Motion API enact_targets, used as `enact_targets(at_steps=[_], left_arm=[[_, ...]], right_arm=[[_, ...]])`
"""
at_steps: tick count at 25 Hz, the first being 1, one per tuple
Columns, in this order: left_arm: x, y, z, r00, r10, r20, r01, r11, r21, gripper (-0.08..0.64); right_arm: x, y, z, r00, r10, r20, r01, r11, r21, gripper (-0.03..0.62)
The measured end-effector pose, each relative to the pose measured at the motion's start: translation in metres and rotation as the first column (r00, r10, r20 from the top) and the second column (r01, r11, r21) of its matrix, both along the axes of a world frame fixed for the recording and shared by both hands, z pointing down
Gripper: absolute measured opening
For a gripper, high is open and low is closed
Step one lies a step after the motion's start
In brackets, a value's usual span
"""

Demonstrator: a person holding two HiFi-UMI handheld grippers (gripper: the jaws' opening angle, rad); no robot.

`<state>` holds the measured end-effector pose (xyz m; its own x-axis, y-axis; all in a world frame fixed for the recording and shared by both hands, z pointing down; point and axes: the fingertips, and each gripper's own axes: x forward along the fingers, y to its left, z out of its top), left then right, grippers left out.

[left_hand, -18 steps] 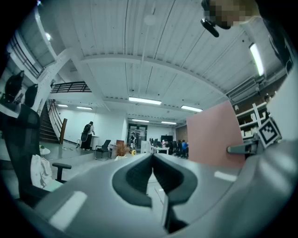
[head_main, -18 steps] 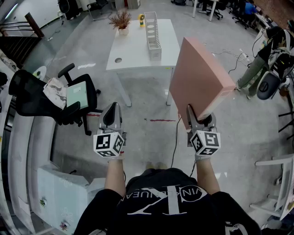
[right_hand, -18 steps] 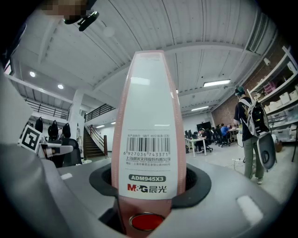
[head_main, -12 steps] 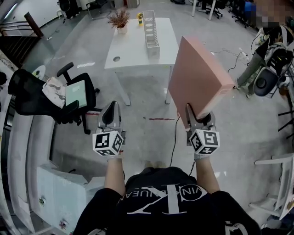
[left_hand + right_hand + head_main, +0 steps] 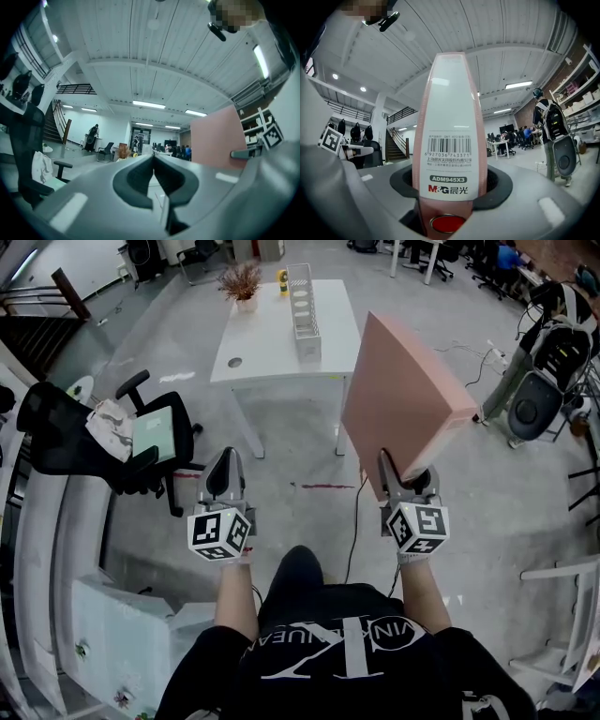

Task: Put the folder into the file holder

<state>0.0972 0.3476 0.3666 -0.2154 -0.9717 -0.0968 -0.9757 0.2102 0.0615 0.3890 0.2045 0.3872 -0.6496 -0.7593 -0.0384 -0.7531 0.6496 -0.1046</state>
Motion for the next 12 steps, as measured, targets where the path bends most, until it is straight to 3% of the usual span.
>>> enact_targets(at_steps=[12], left_arm=[[-0.023, -0.056, 0.011, 1.0, 0.026, 0.013, -0.026, 0.999, -0.027, 0.0]], right_arm=[[-0.028, -0.046, 0.002, 1.0, -0.016, 0.007, 0.016, 1.0, 0.017, 0.285]])
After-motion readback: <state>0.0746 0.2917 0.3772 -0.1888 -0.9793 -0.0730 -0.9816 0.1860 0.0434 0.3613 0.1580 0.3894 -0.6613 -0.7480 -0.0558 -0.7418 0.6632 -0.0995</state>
